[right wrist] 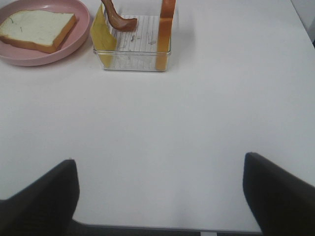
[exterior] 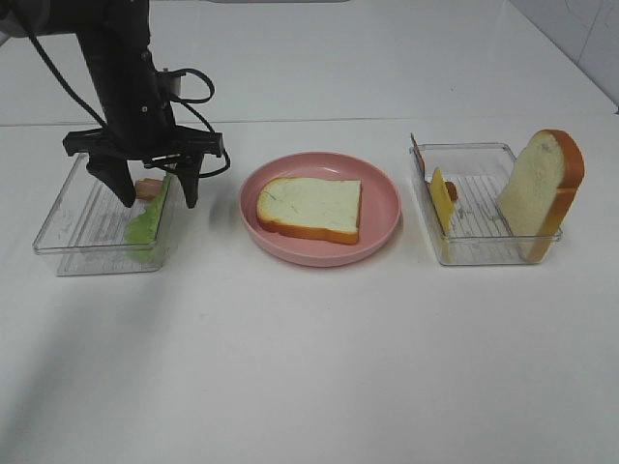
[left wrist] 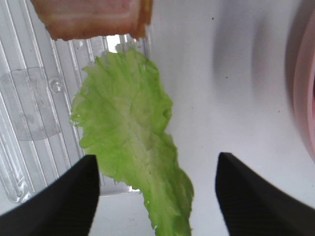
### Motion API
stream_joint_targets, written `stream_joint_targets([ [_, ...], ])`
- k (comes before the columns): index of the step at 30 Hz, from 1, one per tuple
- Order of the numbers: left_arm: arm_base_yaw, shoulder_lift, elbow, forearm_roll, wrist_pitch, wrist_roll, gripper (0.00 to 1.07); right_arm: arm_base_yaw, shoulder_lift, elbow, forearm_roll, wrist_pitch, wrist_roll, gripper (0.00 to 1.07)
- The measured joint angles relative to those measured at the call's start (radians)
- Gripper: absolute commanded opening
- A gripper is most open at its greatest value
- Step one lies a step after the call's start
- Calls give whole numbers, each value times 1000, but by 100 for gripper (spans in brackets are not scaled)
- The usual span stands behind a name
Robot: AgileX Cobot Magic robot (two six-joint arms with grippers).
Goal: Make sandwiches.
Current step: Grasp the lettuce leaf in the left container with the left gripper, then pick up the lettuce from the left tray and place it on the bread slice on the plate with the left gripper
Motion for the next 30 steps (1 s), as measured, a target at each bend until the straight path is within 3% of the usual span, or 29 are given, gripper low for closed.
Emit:
stream_joint_targets([
  [1, 0, 0, 0, 0, 0, 0, 44, 0, 0, 0, 0, 0, 0, 87],
  [2, 0, 0, 0, 7, -6, -17, 31, 0, 0, 0, 0, 0, 0, 87],
  [3, 0, 0, 0, 7, -6, -17, 31, 0, 0, 0, 0, 0, 0, 87],
  [5, 0, 0, 0, 13, -21, -27, 13, 0, 0, 0, 0, 0, 0, 87],
  [8, 0, 0, 0, 13, -25, -30, 8, 0, 0, 0, 0, 0, 0, 87],
  [9, 0, 0, 0, 13, -26, -36, 1, 0, 0, 0, 0, 0, 0, 87],
  [15, 0, 0, 0, 13, -17, -76, 0, 0, 0, 0, 0, 1, 0, 87],
  [30, 0, -65, 0, 12, 14, -79, 0, 0, 0, 0, 0, 0, 0, 87],
])
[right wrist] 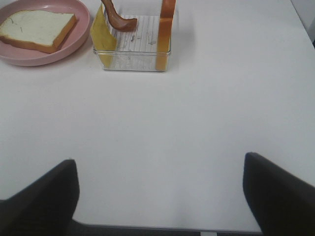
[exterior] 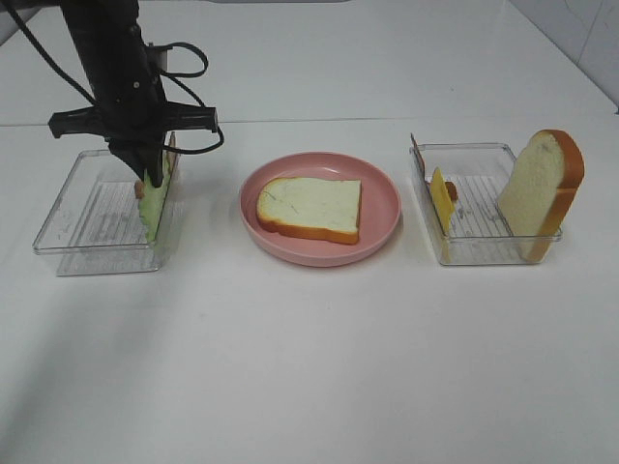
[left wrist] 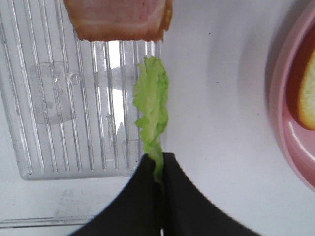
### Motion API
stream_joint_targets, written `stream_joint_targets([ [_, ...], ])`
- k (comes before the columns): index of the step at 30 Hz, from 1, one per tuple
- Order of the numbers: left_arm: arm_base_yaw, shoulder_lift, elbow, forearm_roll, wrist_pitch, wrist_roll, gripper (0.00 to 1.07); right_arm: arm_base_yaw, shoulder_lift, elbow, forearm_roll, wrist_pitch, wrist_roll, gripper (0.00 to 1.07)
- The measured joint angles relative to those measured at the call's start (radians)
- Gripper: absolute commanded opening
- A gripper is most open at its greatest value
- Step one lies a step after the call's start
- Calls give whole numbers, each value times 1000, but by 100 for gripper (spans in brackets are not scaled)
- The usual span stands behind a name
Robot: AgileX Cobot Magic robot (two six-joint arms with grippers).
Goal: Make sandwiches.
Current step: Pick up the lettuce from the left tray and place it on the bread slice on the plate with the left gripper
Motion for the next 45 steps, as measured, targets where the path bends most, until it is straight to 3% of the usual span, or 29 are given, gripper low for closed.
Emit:
stream_joint_targets([
  [10, 0, -87, -72, -138, 10, 0, 0, 0, 0, 0, 0, 1, 0, 87],
  [15, 0, -90, -147, -271, 12, 11, 0, 0, 0, 0, 0, 1, 0, 87],
  [16, -2, -90, -164, -335, 12, 27, 0, 0, 0, 0, 0, 1, 0, 87],
  [22, -39, -90, -173, -478, -38, 64, 0, 0, 0, 0, 0, 0, 0, 87],
  [30, -120, -60, -175, -549, -208, 94, 0, 0, 0, 0, 0, 0, 0, 87],
  [38, -133, 16, -175, -614, -268, 109, 0, 0, 0, 0, 0, 1, 0, 87],
  [40, -133, 73, -175, -697, -297, 170, 0, 0, 0, 0, 0, 1, 0, 87],
  [45, -133, 123, -175, -792, -338, 234, 0, 0, 0, 0, 0, 1, 0, 87],
])
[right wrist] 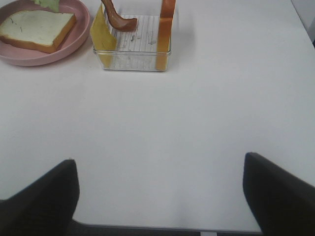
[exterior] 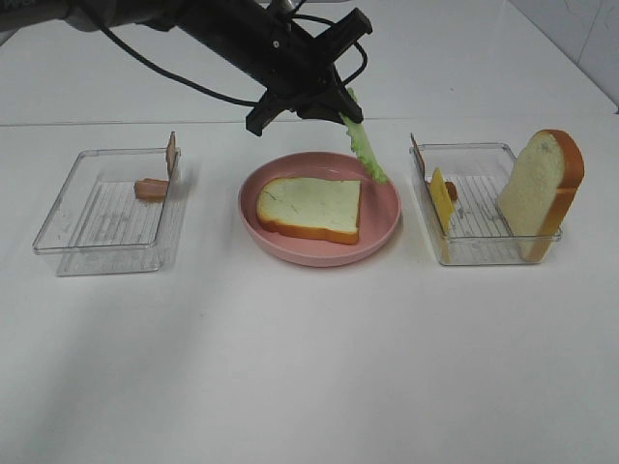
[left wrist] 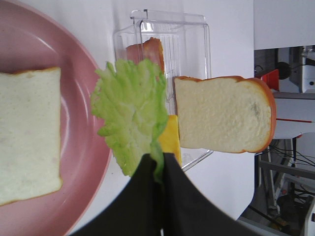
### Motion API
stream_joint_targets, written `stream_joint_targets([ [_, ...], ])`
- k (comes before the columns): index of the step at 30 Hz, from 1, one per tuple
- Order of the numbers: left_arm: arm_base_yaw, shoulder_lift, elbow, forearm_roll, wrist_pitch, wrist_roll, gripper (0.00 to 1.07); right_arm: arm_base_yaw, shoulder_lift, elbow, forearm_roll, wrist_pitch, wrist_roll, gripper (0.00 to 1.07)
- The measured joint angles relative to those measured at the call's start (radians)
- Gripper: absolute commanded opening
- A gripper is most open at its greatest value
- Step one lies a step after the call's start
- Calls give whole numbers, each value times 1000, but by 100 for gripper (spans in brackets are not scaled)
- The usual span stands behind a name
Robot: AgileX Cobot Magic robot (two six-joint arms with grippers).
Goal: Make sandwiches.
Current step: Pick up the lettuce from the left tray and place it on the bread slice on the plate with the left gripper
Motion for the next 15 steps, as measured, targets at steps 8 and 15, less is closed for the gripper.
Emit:
stream_joint_targets([
  [8, 0, 93, 0, -99, -12, 116, 0, 0, 0, 0, 0, -1, 0, 87],
  [15, 6, 113, 0, 25, 9, 95, 0, 0, 0, 0, 0, 0, 0, 87],
])
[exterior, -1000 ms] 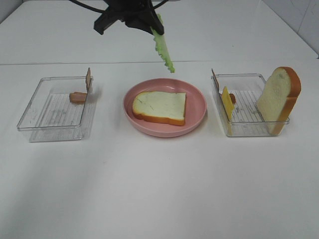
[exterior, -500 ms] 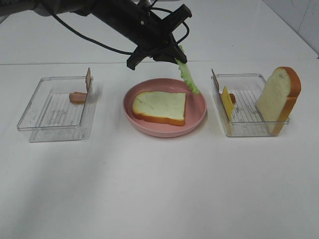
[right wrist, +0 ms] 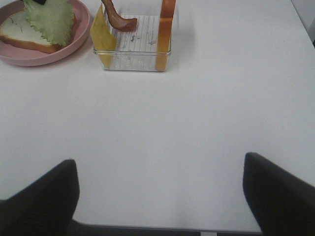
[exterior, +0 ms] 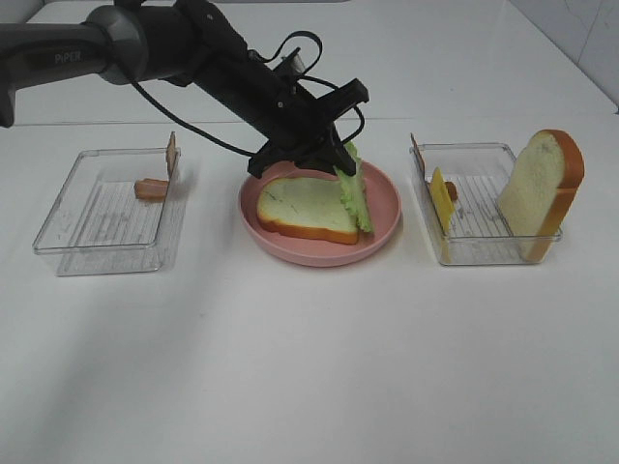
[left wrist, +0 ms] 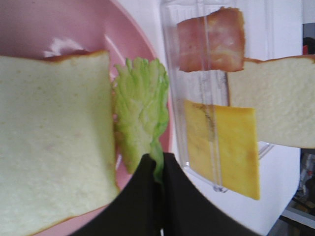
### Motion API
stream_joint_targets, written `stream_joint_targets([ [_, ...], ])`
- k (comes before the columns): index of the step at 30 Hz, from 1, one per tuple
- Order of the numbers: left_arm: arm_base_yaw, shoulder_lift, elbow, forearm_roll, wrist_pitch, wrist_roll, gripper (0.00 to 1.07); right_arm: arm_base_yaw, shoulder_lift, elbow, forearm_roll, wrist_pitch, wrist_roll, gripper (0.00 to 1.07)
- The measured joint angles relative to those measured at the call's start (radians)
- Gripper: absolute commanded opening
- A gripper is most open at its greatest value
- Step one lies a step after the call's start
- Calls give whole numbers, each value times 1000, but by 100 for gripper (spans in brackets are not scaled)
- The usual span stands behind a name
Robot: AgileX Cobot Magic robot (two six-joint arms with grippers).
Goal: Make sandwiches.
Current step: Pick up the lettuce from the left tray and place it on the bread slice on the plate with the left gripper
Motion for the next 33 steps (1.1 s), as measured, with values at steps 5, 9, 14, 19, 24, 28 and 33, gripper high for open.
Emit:
stream_joint_targets([
  [5, 11, 0, 0, 95, 3, -41, 0, 0, 0, 0, 0, 0, 0, 87],
  [9, 16, 0, 0, 130, 2, -46, 0, 0, 0, 0, 0, 0, 0, 87],
  [14, 17, 0, 0, 160, -9, -47, 0, 0, 0, 0, 0, -1, 0, 87],
  [19, 17, 0, 0, 206, -16, -47, 5, 0, 0, 0, 0, -1, 0, 87],
  [24, 17, 0, 0, 231, -16, -47, 41, 0, 0, 0, 0, 0, 0, 87],
  [28, 17, 0, 0, 231, 4, -59, 90, 0, 0, 0, 0, 0, 0, 87],
  [33, 17, 0, -31, 238, 60, -65, 102, 0, 0, 0, 0, 0, 0, 87],
])
